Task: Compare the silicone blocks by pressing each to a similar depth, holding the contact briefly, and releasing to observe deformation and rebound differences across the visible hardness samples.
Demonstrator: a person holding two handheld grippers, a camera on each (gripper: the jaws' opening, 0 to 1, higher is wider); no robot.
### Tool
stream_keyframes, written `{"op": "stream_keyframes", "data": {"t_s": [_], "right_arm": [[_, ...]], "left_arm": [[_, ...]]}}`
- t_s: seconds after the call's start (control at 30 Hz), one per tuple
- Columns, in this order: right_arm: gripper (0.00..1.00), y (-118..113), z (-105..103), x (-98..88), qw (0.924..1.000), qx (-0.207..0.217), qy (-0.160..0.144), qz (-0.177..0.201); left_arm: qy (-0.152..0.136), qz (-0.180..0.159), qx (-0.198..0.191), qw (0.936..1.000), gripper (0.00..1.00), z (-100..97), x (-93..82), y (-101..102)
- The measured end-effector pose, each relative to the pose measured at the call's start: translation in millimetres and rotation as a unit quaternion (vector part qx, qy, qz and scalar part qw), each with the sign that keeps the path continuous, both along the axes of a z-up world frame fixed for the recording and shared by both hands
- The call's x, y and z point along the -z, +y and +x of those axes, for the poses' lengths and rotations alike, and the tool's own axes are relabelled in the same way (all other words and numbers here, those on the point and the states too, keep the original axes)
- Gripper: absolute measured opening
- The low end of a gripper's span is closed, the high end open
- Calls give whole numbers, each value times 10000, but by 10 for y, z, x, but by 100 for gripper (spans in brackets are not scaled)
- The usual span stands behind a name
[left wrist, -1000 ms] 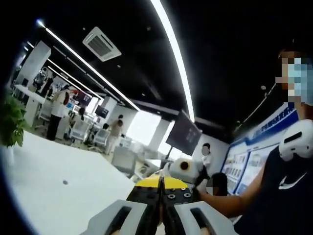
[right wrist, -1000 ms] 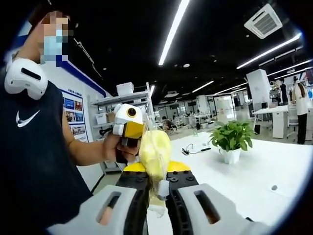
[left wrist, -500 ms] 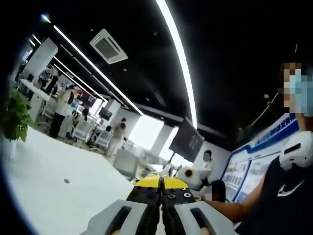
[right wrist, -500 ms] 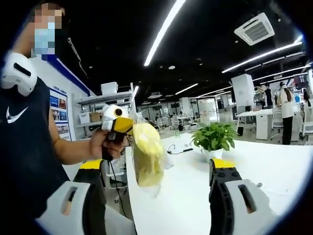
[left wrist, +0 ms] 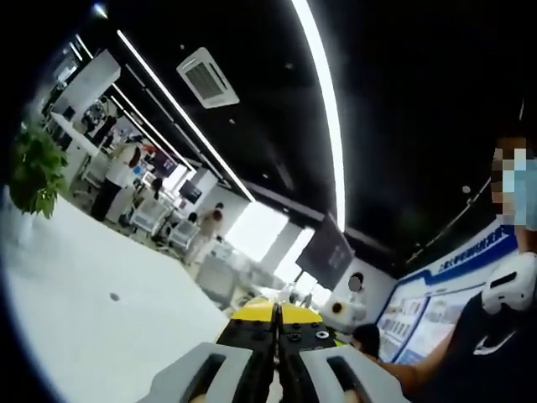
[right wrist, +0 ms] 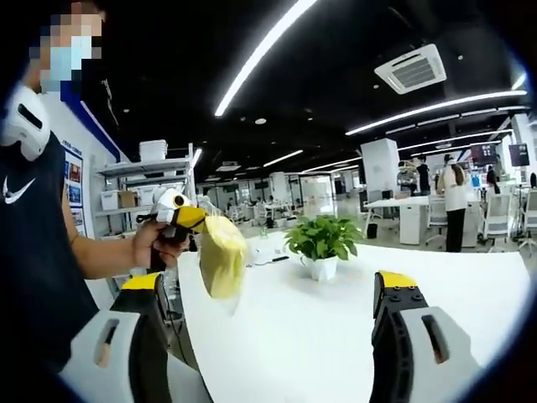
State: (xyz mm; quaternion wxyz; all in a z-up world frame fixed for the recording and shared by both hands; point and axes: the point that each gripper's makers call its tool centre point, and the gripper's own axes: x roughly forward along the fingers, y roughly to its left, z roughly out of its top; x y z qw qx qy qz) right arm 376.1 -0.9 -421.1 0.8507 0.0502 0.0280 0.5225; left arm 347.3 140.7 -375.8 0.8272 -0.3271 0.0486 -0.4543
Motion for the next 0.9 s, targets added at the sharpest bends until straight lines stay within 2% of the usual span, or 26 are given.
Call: {"op": "stream_keyframes", "data": {"t_s": [0.17, 0.37, 0.5, 0.63, 0.9], "right_arm": [[96, -290, 12, 144, 9993, 344, -62, -150], [96, -610, 13, 433, 9960, 816, 119, -331], [96, -742, -29, 605, 9937, 996, 250, -442], [97, -858, -68, 723, 9912, 1175, 249, -549], [97, -1092, -94, 949, 9865, 1495, 343, -571]], "left_arm": [[227, -130, -32, 9997, 0, 41, 114, 40], [501, -254, -124, 9983, 0, 88, 288, 136], [696, -252, -138, 9972, 0, 116, 453, 166], [902, -335, -198, 9952, 0, 130, 597, 202], [1266, -306, -253, 9912, 0, 146, 939, 247]]}}
